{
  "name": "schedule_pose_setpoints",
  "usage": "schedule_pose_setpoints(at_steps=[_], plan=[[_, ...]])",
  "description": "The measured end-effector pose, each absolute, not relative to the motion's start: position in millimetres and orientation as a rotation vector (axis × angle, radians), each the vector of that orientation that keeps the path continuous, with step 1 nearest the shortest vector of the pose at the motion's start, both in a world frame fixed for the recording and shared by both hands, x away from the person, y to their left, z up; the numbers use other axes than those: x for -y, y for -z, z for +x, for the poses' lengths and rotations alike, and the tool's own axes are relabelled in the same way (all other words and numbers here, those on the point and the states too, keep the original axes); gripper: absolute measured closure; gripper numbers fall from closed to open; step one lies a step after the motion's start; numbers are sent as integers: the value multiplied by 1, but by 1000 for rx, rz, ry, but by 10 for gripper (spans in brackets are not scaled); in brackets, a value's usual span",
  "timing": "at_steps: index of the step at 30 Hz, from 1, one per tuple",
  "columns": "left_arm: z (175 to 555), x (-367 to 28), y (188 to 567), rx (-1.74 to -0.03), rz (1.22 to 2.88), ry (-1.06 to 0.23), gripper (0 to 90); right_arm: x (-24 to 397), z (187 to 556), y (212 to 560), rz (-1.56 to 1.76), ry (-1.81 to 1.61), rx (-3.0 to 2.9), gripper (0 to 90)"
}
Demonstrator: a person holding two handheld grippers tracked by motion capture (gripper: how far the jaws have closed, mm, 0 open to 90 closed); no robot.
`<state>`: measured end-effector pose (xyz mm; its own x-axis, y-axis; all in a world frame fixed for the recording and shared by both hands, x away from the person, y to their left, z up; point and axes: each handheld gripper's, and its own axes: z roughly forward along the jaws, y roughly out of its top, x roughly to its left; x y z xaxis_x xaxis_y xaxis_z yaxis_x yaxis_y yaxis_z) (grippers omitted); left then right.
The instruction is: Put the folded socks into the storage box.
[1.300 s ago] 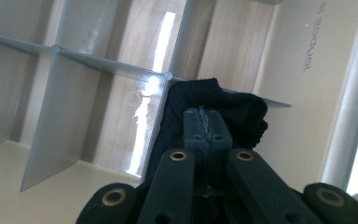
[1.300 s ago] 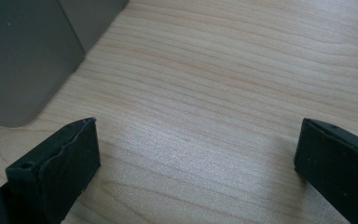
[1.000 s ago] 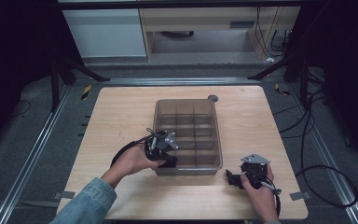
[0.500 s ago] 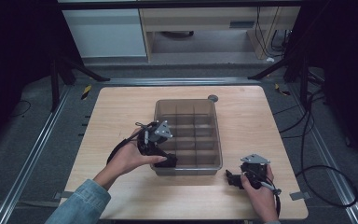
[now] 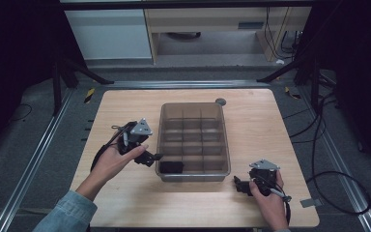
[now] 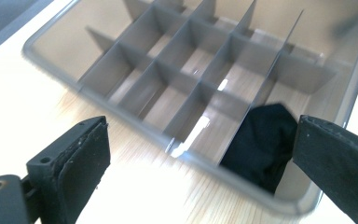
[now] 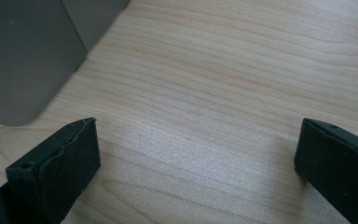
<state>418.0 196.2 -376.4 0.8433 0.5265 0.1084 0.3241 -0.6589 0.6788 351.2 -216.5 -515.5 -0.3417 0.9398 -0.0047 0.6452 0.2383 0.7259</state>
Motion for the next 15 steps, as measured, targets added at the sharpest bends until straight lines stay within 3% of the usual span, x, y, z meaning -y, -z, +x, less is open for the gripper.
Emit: schedule_pose_setpoints(at_steps=[15], plan=[[410,-264,405,-790,2298,-434,41,216,351,516,1449,-888,-2073,4]])
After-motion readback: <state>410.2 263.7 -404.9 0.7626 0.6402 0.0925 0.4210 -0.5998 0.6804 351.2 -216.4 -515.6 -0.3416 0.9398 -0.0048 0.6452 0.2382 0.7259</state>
